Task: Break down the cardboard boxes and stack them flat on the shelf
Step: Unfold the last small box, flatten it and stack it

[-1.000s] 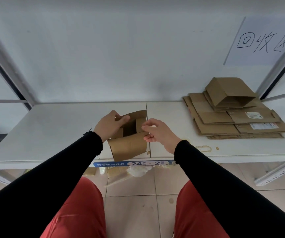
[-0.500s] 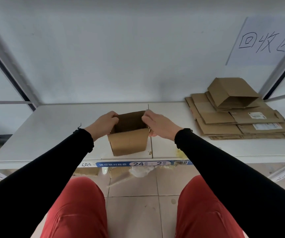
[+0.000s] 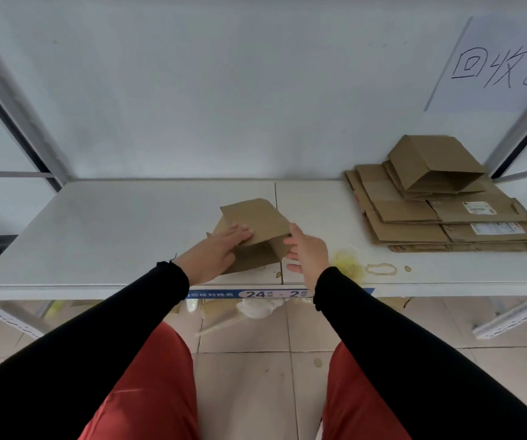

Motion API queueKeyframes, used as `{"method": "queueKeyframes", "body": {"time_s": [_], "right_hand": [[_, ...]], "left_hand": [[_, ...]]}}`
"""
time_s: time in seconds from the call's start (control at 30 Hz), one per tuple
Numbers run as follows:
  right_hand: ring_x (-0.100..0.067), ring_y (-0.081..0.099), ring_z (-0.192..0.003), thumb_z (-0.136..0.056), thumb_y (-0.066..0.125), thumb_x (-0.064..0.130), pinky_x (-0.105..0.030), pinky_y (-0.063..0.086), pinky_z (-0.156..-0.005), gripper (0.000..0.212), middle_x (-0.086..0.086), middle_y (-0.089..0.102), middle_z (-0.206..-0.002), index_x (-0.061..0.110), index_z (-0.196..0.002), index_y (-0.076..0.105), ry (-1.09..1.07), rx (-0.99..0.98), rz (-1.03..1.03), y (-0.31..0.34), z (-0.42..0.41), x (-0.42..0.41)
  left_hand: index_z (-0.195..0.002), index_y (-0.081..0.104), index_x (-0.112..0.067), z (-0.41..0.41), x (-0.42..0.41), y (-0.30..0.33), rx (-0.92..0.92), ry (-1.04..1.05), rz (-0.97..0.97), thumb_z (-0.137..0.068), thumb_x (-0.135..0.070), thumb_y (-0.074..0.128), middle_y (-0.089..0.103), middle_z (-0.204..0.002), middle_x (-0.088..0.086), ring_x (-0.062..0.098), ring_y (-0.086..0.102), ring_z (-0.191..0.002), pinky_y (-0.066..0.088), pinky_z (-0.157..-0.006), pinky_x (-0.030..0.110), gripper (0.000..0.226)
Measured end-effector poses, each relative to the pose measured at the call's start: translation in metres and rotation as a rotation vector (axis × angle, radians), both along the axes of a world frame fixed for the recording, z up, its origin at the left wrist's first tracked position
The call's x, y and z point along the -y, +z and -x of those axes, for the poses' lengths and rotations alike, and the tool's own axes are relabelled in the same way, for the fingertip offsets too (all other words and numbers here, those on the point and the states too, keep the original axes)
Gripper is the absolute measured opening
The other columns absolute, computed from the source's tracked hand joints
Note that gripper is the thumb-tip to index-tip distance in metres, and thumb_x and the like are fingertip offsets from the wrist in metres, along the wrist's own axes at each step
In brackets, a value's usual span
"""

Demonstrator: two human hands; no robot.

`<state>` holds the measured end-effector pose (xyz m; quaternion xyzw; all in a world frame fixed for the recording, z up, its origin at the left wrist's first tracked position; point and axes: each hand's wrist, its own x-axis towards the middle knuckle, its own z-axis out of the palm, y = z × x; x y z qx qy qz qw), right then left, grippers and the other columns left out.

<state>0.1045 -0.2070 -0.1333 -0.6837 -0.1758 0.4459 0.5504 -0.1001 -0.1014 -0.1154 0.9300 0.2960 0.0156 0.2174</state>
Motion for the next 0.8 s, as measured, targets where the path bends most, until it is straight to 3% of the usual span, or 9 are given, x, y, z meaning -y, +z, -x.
{"method": "queueKeyframes", "body": {"time_s": [0.13, 0.23, 0.33, 0.4, 0.47, 0.57, 0.63, 0.7, 0.8], "right_hand": [[-0.027, 0.065, -0.092, -0.1, 0.059, 0.03, -0.035, 0.059, -0.068, 0.024, -0.01, 0.068, -0.105, 0.007, -0.102, 0.067, -0.128, -0.178, 0.067, -0.019, -0.004, -0.001], [-0.026, 0.07, -0.082, -0.099, 0.058, 0.025, -0.035, 0.059, -0.063, 0.019, -0.013, 0.071, -0.097, 0.007, -0.1, 0.063, -0.12, -0.126, 0.132, -0.03, -0.012, -0.001], [-0.022, 0.064, -0.079, -0.092, 0.06, 0.031, -0.038, 0.057, -0.074, 0.019, -0.015, 0.068, -0.103, 0.013, -0.094, 0.054, -0.004, 0.43, 0.256, -0.03, -0.025, 0.0], [-0.022, 0.055, -0.099, -0.09, 0.062, 0.033, -0.034, 0.049, -0.083, 0.027, -0.007, 0.055, -0.116, 0.016, -0.108, 0.051, 0.06, 0.869, 0.227, -0.026, -0.029, 0.0], [-0.027, 0.04, -0.13, -0.095, 0.06, 0.039, -0.037, 0.043, -0.102, 0.048, -0.007, 0.039, -0.145, 0.022, -0.137, 0.046, 0.249, 1.104, 0.155, -0.024, -0.026, -0.006], [-0.033, 0.019, -0.149, -0.102, 0.049, 0.046, -0.044, 0.032, -0.116, 0.064, -0.004, 0.009, -0.169, 0.034, -0.159, 0.022, 0.534, 1.076, 0.222, -0.03, -0.022, -0.018], [-0.034, 0.022, -0.148, -0.103, 0.048, 0.046, -0.044, 0.03, -0.117, 0.063, -0.007, 0.015, -0.167, 0.036, -0.16, 0.02, 0.528, 0.976, 0.213, -0.034, -0.022, -0.022], [-0.033, 0.022, -0.147, -0.103, 0.049, 0.044, -0.043, 0.028, -0.117, 0.063, -0.007, 0.02, -0.166, 0.036, -0.159, 0.022, 0.491, 0.947, 0.184, -0.036, -0.021, -0.022], [-0.031, 0.022, -0.146, -0.102, 0.052, 0.041, -0.042, 0.028, -0.117, 0.064, -0.006, 0.018, -0.166, 0.037, -0.159, 0.023, 0.494, 0.967, 0.142, -0.039, -0.02, -0.019]], "left_hand": [[-0.157, 0.028, -0.036, -0.005, 0.008, -0.012, -0.055, -0.028, 0.092, -0.095, 0.002, 0.041, 0.016, -0.165, -0.019, 0.0, 0.009, -0.151, 0.007, -0.118, 0.02, 0.073], [-0.158, 0.025, -0.037, -0.01, 0.009, -0.022, -0.095, -0.046, 0.089, -0.093, 0.001, 0.045, 0.015, -0.165, -0.02, 0.0, 0.007, -0.151, 0.008, -0.125, 0.03, 0.077], [-0.159, 0.022, -0.036, -0.016, 0.007, -0.034, -0.103, -0.083, 0.078, -0.09, -0.006, 0.052, 0.01, -0.166, -0.016, 0.001, 0.002, -0.153, 0.004, -0.126, 0.043, 0.081], [-0.159, 0.022, -0.034, -0.018, 0.008, -0.039, -0.045, -0.08, 0.104, -0.089, -0.013, 0.055, 0.01, -0.167, -0.014, 0.002, 0.0, -0.153, 0.003, -0.125, 0.034, 0.08], [-0.158, 0.024, -0.035, -0.017, 0.01, -0.041, 0.001, -0.069, 0.098, -0.091, -0.019, 0.056, 0.013, -0.166, -0.015, 0.002, 0.003, -0.152, 0.003, -0.123, 0.025, 0.076], [-0.152, 0.037, -0.039, -0.016, 0.015, -0.029, 0.158, 0.002, 0.24, -0.097, -0.018, 0.054, 0.03, -0.157, -0.023, -0.005, 0.024, -0.145, 0.019, -0.118, 0.017, 0.061], [-0.14, 0.049, -0.04, -0.017, 0.004, -0.019, 0.428, 0.167, 0.336, -0.098, -0.018, 0.056, 0.045, -0.14, -0.027, -0.017, 0.041, -0.126, 0.032, -0.11, 0.014, 0.048], [-0.14, 0.049, -0.037, -0.021, -0.03, -0.021, 0.589, 0.398, 0.271, -0.095, -0.028, 0.065, 0.048, -0.138, -0.014, -0.004, 0.045, -0.128, 0.04, -0.112, 0.034, 0.049], [-0.154, 0.032, -0.033, -0.024, -0.082, -0.021, 0.347, 0.538, 0.409, -0.086, -0.058, 0.069, 0.034, -0.154, -0.003, 0.018, 0.032, -0.143, 0.033, -0.115, 0.043, 0.081]]}}
